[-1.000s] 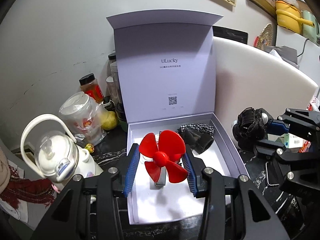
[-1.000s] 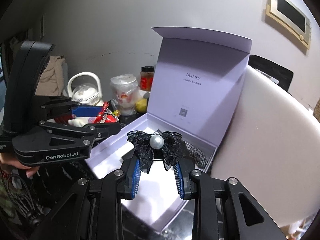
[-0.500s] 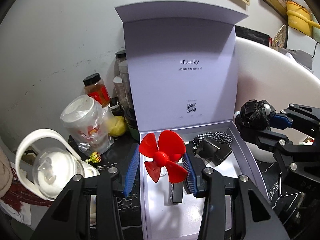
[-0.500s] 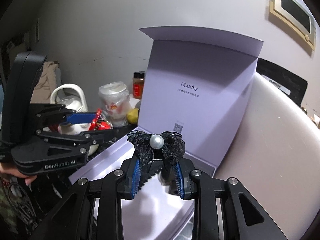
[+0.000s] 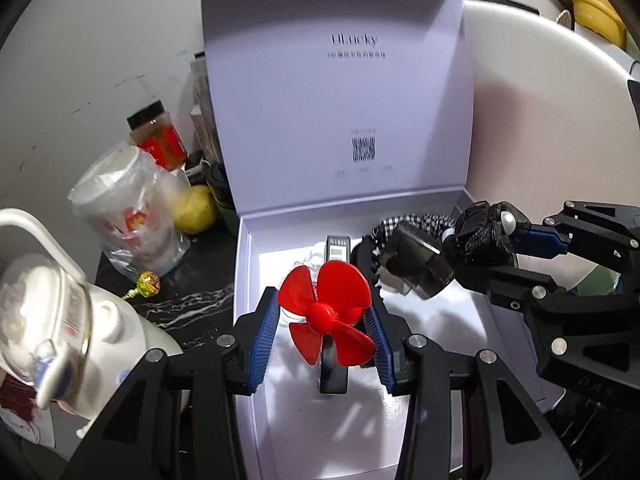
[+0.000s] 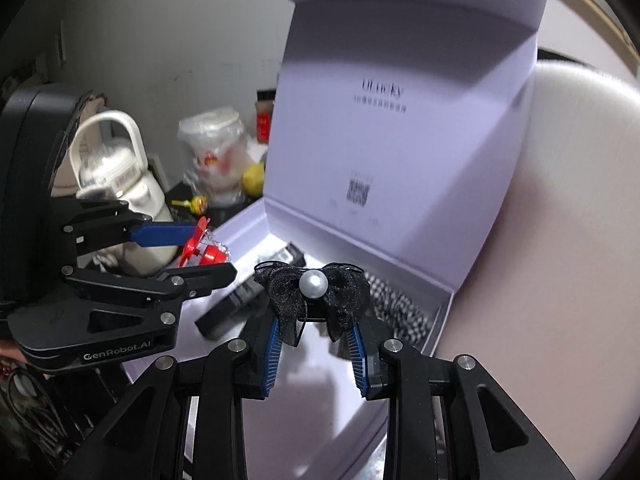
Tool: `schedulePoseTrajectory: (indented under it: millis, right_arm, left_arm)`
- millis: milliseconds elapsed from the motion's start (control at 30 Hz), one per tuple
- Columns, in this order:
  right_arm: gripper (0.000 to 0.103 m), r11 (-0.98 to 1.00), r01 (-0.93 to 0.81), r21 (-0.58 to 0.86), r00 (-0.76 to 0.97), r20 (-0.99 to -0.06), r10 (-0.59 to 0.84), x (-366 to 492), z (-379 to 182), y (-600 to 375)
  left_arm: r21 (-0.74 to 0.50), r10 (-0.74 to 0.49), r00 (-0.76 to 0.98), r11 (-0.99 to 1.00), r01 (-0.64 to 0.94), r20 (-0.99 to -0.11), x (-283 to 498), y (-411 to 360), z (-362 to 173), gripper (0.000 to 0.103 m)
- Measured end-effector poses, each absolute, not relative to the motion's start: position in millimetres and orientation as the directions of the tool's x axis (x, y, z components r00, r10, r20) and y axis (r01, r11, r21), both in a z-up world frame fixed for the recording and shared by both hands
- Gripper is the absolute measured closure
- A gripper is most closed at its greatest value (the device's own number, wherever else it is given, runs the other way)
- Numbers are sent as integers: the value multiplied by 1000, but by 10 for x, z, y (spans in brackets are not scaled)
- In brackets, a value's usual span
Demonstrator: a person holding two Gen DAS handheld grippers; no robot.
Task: Organize rigid objects
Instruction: 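Lower both clips into the box and open both tools to release them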
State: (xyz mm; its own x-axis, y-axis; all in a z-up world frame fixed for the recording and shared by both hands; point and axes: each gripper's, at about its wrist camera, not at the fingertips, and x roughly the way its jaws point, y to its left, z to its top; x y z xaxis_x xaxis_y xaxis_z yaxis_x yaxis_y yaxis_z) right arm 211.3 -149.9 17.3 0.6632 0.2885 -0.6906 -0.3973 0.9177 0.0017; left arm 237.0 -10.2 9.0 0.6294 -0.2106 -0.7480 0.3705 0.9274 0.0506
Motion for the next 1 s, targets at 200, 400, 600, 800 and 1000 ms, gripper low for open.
schedulePoseTrajectory:
  millis: [200, 400, 600, 800, 1000]
  right_arm:
    - [74, 923, -385, 11, 636, -722, 274, 2123, 13, -1506]
    - [74, 928, -371, 19, 621, -738, 263, 2100, -54, -1535]
    - [74, 930, -368, 24, 604, -754, 258, 2074, -133, -1540]
    - [74, 932, -362, 31, 587, -769, 254, 2065, -210, -1550]
    - [72, 927, -373, 32, 567, -783, 255, 2051, -286, -1517]
  left_arm:
    - [58, -200, 611, 925, 376, -766, 2358, -121, -27, 60]
    - [54, -197, 587, 922, 383, -785, 2343, -136, -133, 60]
    - [64, -191, 570, 916, 396, -799, 2332, -173, -226, 60]
    - [66, -187, 559, 913, 402, -808, 2320, -197, -303, 60]
    - [86, -176, 572, 912, 402, -801, 2310, -213, -320, 60]
